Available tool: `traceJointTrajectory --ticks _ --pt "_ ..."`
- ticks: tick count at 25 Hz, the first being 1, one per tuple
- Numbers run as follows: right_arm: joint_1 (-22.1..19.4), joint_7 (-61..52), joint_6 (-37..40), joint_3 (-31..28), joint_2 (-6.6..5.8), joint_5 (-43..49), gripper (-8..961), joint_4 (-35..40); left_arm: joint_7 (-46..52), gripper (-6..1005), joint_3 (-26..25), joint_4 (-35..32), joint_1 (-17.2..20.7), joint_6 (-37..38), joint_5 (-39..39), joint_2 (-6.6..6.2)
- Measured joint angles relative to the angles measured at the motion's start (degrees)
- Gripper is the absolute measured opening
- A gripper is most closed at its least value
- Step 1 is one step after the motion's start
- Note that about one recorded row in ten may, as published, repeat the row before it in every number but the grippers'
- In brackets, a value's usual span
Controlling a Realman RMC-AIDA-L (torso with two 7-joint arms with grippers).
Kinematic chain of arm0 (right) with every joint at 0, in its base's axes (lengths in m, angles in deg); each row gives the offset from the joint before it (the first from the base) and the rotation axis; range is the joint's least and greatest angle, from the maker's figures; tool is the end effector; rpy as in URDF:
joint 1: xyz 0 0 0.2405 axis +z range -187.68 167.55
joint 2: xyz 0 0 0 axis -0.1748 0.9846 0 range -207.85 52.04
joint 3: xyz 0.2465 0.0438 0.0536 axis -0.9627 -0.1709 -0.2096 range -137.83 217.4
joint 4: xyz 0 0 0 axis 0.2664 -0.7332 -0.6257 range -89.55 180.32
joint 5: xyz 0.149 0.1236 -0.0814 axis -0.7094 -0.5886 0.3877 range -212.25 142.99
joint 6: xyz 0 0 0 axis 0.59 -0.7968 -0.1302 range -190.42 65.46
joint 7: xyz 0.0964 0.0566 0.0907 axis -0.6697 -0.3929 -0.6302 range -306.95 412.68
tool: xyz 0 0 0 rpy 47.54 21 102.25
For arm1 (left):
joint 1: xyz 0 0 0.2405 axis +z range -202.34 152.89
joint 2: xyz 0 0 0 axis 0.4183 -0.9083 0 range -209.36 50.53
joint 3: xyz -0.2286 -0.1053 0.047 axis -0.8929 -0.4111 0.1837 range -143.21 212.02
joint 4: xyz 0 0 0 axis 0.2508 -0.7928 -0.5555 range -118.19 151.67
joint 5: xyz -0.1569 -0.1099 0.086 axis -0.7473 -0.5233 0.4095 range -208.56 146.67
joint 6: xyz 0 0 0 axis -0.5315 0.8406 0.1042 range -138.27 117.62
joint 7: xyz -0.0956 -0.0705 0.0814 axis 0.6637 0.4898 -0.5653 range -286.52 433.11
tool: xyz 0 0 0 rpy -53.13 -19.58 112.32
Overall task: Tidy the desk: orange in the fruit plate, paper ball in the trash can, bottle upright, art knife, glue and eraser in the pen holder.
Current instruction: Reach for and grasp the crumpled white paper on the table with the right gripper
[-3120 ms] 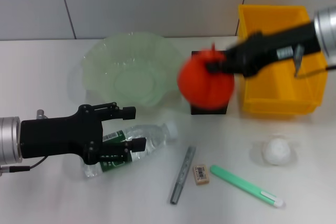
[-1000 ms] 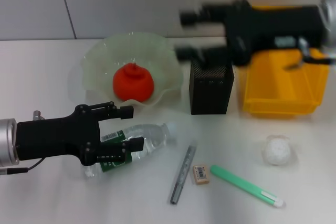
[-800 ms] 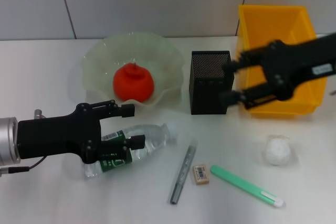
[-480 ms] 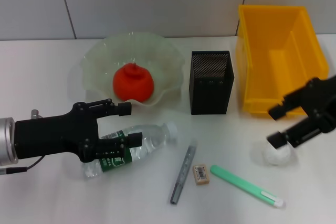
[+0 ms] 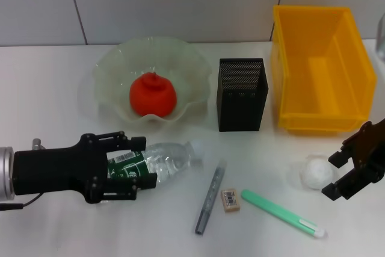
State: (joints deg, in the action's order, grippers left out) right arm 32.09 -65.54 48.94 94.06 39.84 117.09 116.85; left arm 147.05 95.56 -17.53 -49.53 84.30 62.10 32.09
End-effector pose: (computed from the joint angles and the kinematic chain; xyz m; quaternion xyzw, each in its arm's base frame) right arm 0.1932 0.3473 0.0580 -0.9532 0.2462 -0.1706 0.0418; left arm -0.2657 0.3007 0.0155 -0.9456 -0.1570 -0.2774 0.0650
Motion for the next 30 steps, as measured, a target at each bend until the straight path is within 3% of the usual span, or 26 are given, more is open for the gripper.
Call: traceJointTrajectory --ticks 5,10,17,30 --pt "-0.8 -0.9 -3.8 3.9 1.41 4.0 776 1.0 -0.6 790 -0.2 0.0 0.3 0.0 1.4 -0.06" --pt "-1.8 -2.9 -9.0 8.4 1.58 5.5 777 1.0 -0.8 789 -0.9 -0.2 0.7 0.6 1.4 -0.09" --pt "-2.1 -3.0 -14.1 10.1 1.65 5.7 777 0.3 -0.9 789 -1.2 -0.4 0.8 0.9 1.4 -0.24" --pt "-0.8 -2.6 -23.8 16.2 1.55 4.1 777 -9.6 -0.9 789 -2.0 -0.5 0.7 1.0 1.4 -0.42"
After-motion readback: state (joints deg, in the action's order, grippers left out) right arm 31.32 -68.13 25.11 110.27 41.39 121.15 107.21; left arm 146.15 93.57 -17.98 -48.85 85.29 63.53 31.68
